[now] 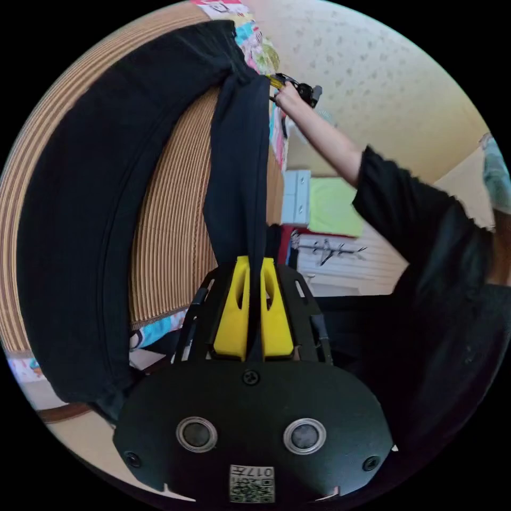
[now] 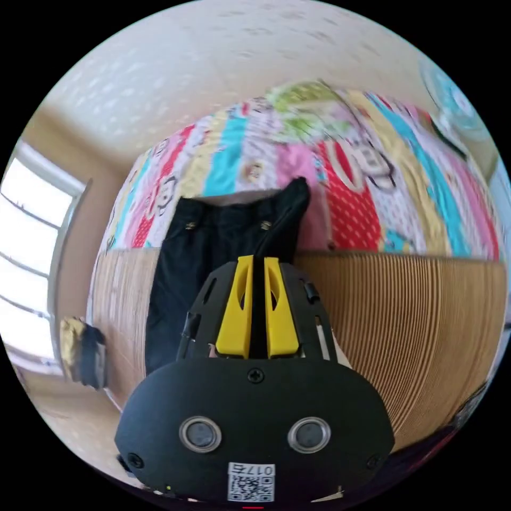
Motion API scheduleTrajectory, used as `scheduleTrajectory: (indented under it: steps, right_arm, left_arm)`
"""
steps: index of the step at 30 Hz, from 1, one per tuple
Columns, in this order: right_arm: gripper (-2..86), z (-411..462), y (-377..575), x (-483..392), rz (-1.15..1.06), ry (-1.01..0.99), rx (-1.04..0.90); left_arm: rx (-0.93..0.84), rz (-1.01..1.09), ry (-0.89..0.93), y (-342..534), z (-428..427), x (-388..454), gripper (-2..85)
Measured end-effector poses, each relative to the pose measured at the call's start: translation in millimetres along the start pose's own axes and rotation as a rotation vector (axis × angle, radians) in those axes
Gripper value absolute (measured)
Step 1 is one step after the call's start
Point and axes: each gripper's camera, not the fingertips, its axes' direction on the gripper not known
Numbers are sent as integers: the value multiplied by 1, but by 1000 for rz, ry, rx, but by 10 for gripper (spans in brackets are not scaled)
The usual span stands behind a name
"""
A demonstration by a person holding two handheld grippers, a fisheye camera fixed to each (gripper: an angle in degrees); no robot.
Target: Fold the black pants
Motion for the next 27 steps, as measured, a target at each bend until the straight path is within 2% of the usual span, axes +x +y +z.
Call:
scheduleTrajectory:
  steps: [2, 4, 7, 9, 11, 14, 17, 21, 24, 27]
  right_arm:
    - [24, -7, -6, -74, -139, 14, 49]
    - [24, 8, -13, -133, -232, 23, 27]
    - [22, 75, -24, -173, -173, -97, -176]
    - [19, 105, 1, -177, -180, -368, -207]
    - [20, 111, 31, -174, -169, -532, -247]
    - [27, 101, 114, -164, -245, -684, -355]
    - [42, 77, 218, -143, -281, -691, -477]
    - [84, 58, 362, -113, -111, -674, -639]
    - [102, 45, 430, -108, 5, -607, -636]
    - [110, 42, 466, -122, 68, -637, -632]
  left_arm:
    - [92, -93, 155, 18, -48, -16, 23]
    - [136, -229, 198, 32, -83, -37, 25]
    - [177, -341, 41, 47, -136, -64, 34]
    - [186, -377, -100, 49, -161, -74, 40]
    - [142, -365, -244, 45, -177, -82, 44]
    - [68, -335, -263, 38, -175, -88, 46]
    - [-24, -276, -331, 29, -163, -75, 46]
    - [-112, -220, -386, 24, -155, -58, 47]
    - [-157, -204, -386, 25, -155, -53, 49]
    - [-202, -195, -400, 27, -156, -50, 51]
